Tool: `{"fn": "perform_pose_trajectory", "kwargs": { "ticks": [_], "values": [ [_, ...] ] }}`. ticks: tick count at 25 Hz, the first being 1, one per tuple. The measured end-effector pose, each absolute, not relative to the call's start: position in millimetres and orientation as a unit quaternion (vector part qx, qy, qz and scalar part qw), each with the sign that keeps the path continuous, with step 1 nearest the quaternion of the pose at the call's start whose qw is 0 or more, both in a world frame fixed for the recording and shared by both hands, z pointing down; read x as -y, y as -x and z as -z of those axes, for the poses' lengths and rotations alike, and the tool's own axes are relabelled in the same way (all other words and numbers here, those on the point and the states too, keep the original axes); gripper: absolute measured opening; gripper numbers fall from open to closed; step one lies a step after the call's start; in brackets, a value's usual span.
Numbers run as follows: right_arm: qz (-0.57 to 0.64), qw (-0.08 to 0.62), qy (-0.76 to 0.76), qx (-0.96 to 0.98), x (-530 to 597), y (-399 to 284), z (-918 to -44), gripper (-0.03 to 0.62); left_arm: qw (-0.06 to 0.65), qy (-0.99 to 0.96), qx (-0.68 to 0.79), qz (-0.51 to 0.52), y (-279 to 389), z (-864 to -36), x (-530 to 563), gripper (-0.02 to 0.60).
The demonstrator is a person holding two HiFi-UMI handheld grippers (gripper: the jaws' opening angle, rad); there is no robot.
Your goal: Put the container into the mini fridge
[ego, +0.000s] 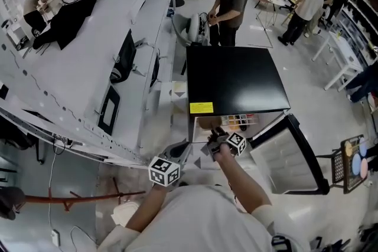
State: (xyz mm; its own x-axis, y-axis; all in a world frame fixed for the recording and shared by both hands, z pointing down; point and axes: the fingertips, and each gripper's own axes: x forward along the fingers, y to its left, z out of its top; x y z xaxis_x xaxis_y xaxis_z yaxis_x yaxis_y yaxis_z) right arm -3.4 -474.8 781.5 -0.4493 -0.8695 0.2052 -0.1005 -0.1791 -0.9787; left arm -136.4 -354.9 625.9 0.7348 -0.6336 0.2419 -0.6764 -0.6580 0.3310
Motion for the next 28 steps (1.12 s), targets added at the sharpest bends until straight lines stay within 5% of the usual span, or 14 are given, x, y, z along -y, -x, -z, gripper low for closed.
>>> {"fn": "perform_pose_trajectory", "kwargs": {
  "ticks": [13,28],
  "values": [
    [0.601,0.276,0.448,-0.602,462.2,3.7,-771.5,0.327,0.216,-0.912,0.344,-0.053,141.7,-636.4,354.1,0.003],
    [0.407,0.051,0.496,-0.765,434.0,25.7,-731.3,0.302,0.231,-0.914,0.332,-0.043,134.5,-644.0,352.4,0.003]
  ]
}}
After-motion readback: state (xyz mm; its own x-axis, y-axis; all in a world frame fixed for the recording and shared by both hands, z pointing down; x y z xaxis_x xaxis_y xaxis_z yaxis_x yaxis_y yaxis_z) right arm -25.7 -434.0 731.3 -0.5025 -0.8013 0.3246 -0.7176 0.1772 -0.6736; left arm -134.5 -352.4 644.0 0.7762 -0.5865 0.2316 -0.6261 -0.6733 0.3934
